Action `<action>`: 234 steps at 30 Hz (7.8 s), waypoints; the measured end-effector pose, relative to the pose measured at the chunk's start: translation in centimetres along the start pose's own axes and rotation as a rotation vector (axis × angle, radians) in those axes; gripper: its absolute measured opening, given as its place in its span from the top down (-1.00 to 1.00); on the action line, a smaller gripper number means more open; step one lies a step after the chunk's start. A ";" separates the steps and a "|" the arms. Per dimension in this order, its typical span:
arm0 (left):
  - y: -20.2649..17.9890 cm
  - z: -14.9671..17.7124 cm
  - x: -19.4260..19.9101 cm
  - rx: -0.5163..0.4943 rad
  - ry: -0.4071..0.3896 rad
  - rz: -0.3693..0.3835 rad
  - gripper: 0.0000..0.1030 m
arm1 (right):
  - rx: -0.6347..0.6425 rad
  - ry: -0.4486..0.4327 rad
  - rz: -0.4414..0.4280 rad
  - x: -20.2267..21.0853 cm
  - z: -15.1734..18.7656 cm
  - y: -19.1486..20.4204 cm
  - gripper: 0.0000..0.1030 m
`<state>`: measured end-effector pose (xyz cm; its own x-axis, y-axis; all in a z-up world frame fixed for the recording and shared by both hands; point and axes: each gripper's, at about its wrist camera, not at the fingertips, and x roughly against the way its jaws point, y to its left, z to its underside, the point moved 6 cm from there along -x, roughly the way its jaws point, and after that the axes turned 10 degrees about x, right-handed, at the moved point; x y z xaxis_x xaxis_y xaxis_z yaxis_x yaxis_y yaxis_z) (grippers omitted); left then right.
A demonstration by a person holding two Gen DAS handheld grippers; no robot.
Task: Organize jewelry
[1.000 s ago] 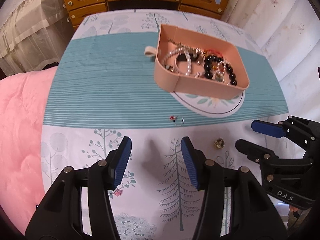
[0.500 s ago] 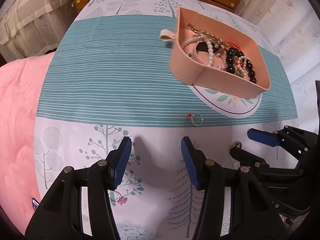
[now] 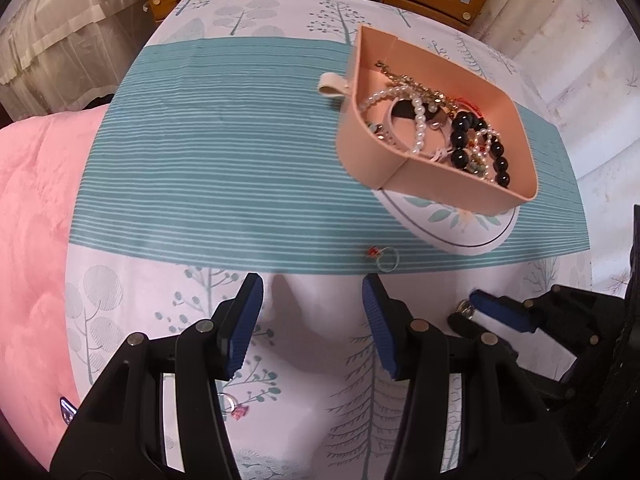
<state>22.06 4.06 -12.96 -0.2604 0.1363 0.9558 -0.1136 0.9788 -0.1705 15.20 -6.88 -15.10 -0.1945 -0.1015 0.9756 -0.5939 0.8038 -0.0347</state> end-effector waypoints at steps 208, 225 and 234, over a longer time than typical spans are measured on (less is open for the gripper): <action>-3.1 -0.8 4.7 0.042 -0.274 -0.012 0.07 | -0.408 -0.436 0.003 8.0 -1.9 -10.9 0.76; -5.6 9.7 10.2 -0.009 -0.361 -0.001 -0.22 | -0.361 -0.559 0.151 17.3 7.8 -3.1 -0.01; -7.1 15.6 11.8 -0.024 -0.444 -0.022 -0.26 | -0.411 -0.547 0.186 17.1 14.6 0.2 -0.22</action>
<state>4.88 -3.69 -4.20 -0.6454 0.0416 0.7627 -0.1032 0.9846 -0.1410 0.40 -17.03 -1.54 -0.6925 -0.1345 0.7087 -0.1909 0.9816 -0.0003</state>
